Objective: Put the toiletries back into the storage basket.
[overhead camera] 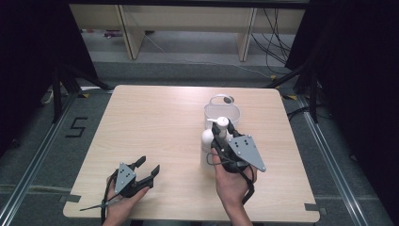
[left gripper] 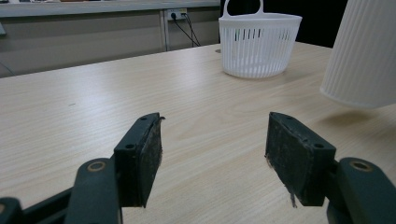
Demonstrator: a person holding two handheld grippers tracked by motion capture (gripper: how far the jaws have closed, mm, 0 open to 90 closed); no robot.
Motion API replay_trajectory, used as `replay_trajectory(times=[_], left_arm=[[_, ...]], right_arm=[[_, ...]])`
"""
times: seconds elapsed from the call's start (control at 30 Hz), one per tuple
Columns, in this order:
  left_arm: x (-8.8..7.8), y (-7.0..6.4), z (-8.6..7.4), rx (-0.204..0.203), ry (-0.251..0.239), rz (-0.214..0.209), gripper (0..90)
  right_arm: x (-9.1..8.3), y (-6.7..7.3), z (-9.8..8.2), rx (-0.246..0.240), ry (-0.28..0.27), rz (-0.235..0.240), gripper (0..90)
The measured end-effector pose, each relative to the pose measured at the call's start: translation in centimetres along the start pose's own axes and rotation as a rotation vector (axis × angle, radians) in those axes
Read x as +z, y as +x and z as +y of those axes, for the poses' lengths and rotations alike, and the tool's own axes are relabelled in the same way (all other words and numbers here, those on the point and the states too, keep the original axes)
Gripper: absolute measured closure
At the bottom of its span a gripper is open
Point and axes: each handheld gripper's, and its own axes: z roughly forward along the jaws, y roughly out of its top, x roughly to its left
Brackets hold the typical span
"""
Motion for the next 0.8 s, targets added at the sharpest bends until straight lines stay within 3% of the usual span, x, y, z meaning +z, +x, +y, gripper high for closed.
replay_trajectory(times=[0.13, 0.4, 0.43, 0.67, 0.8], left_arm=[[0.0, 0.0, 0.0, -0.001, 0.001, 0.0, 35.7], [0.0, 0.0, 0.0, 0.0, 0.0, 0.001, 35.7], [0.0, 0.0, 0.0, -0.001, 0.0, 0.001, 35.7], [0.0, 0.0, 0.0, -0.001, 0.0, 0.002, 35.7], [0.0, 0.0, 0.0, 0.0, 0.001, 0.002, 35.7]], right_arm=[[0.1, -0.5, 0.2, 0.016, 0.002, -0.013, 60.4], [0.5, -1.5, 0.5, -0.012, -0.017, -0.052, 60.4], [0.6, -1.5, 0.5, 0.006, -0.012, -0.044, 60.4], [0.8, -2.4, 0.7, -0.014, -0.038, -0.061, 60.4], [0.9, -2.6, 0.8, -0.001, -0.038, -0.065, 60.4]])
